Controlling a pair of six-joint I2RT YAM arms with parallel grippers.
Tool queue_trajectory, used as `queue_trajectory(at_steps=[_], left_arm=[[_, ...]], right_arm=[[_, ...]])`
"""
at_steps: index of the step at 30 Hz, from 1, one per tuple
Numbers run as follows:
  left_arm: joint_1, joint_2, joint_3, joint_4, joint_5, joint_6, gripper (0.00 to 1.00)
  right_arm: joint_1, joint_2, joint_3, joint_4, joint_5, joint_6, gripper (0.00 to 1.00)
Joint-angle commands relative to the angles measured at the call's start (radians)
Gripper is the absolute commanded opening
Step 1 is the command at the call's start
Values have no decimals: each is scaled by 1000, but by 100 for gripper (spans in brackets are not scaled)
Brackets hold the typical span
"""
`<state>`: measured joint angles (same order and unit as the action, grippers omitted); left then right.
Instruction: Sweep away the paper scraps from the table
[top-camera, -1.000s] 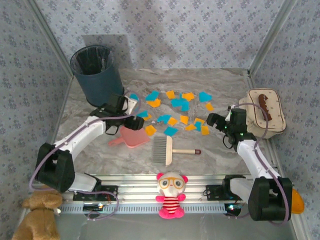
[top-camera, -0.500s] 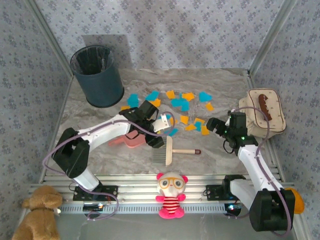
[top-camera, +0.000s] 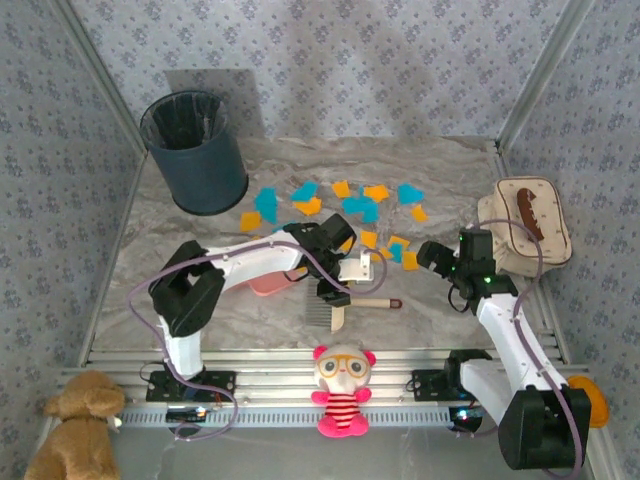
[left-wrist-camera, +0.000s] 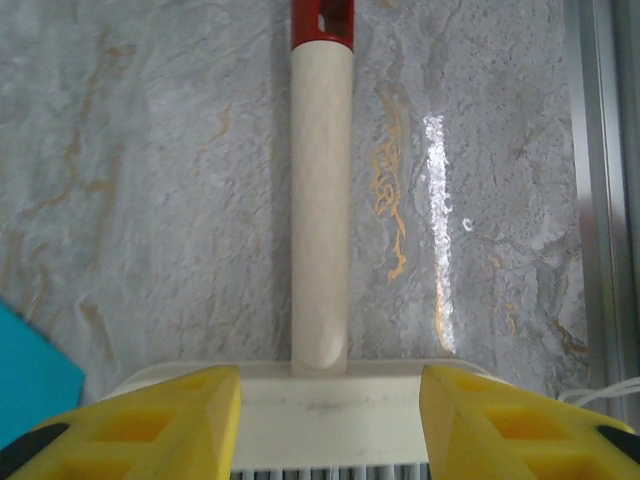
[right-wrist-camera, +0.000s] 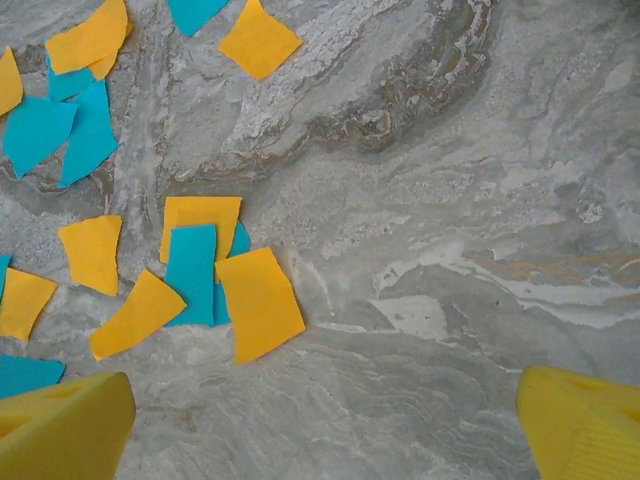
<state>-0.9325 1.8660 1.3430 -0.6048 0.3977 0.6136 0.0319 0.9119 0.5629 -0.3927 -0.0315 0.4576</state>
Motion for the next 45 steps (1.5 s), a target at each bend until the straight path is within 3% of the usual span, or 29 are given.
queue_trajectory(at_steps=[1,22,33,45], left_arm=[[-22,38,53,-40,-15,43,49],[-94,193,139,-67,-127,67,46],[-118,234,136,-84,-237,52,33],[-118,136,73,59,-230,-85,23]], right_arm=[[3,-21,-17,-49,19,28,100],[-18,-47,-48,-57,18,45,100],[-25,-50,-49,-46,3,42,100],[-23,-53,-31,-3,-57,28,100]])
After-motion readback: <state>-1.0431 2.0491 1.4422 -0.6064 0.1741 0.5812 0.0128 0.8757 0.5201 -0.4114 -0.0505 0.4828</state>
